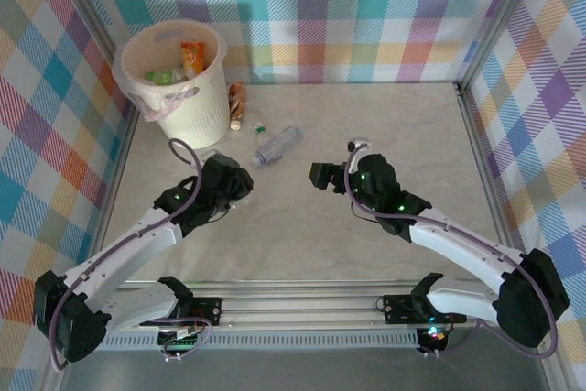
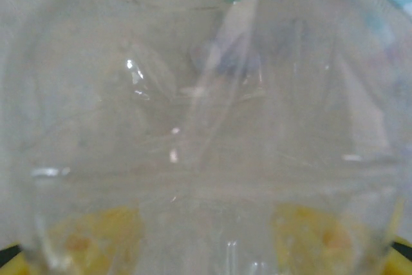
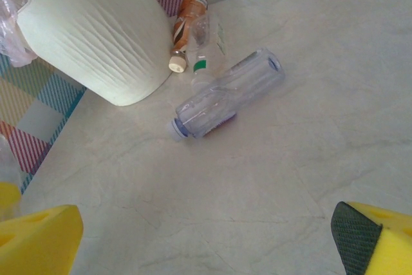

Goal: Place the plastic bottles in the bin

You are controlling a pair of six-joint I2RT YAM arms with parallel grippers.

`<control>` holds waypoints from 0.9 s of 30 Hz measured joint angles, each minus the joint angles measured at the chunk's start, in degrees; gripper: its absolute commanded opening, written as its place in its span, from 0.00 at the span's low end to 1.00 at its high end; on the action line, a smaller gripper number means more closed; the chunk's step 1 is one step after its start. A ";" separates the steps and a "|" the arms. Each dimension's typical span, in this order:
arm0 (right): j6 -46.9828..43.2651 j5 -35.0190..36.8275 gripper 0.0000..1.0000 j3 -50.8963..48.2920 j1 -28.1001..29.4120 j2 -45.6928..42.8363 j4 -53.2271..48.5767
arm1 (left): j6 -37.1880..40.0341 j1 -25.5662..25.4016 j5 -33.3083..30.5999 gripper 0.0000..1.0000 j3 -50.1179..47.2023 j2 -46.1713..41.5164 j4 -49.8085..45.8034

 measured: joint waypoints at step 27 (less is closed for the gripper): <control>-4.15 -0.59 1.00 6.69 0.00 3.10 -0.39 | 41.22 26.49 -4.50 0.44 60.85 35.65 8.31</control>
